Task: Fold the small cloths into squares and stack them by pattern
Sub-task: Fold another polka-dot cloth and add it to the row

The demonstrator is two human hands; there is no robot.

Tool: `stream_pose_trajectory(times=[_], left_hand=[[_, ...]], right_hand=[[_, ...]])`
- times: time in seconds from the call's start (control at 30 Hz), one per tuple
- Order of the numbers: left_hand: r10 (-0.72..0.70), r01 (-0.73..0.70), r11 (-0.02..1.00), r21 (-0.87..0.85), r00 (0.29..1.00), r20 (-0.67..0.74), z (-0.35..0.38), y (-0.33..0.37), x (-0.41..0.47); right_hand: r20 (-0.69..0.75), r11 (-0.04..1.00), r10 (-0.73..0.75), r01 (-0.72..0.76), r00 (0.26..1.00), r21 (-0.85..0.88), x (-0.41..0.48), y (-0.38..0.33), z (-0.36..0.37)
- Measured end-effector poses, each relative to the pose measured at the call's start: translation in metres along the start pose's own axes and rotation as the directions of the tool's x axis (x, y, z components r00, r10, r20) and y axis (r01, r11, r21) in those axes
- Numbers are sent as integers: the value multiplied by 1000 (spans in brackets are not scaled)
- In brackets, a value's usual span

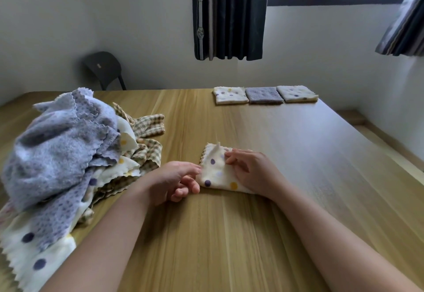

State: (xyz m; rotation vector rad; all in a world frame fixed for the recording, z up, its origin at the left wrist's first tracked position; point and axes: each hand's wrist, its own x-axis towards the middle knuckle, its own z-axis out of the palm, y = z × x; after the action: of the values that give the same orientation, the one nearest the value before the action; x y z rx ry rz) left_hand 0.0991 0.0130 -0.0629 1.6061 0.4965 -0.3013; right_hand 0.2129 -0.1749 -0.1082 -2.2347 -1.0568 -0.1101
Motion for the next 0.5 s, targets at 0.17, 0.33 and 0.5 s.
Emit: stream_pose_trajectory(times=[0.17, 0.33, 0.5], left_hand=[[-10, 10, 999, 38, 1000, -13, 1, -1, 1], [11, -9, 998, 55, 999, -39, 3, -4, 5], [99, -74, 988, 139, 977, -186, 7, -7, 8]], right_hand=[[-12, 998, -17, 17, 1000, 64, 0, 3, 2], [12, 996, -70, 69, 997, 56, 0, 5, 3], [-51, 999, -41, 41, 998, 6, 1, 4, 5]])
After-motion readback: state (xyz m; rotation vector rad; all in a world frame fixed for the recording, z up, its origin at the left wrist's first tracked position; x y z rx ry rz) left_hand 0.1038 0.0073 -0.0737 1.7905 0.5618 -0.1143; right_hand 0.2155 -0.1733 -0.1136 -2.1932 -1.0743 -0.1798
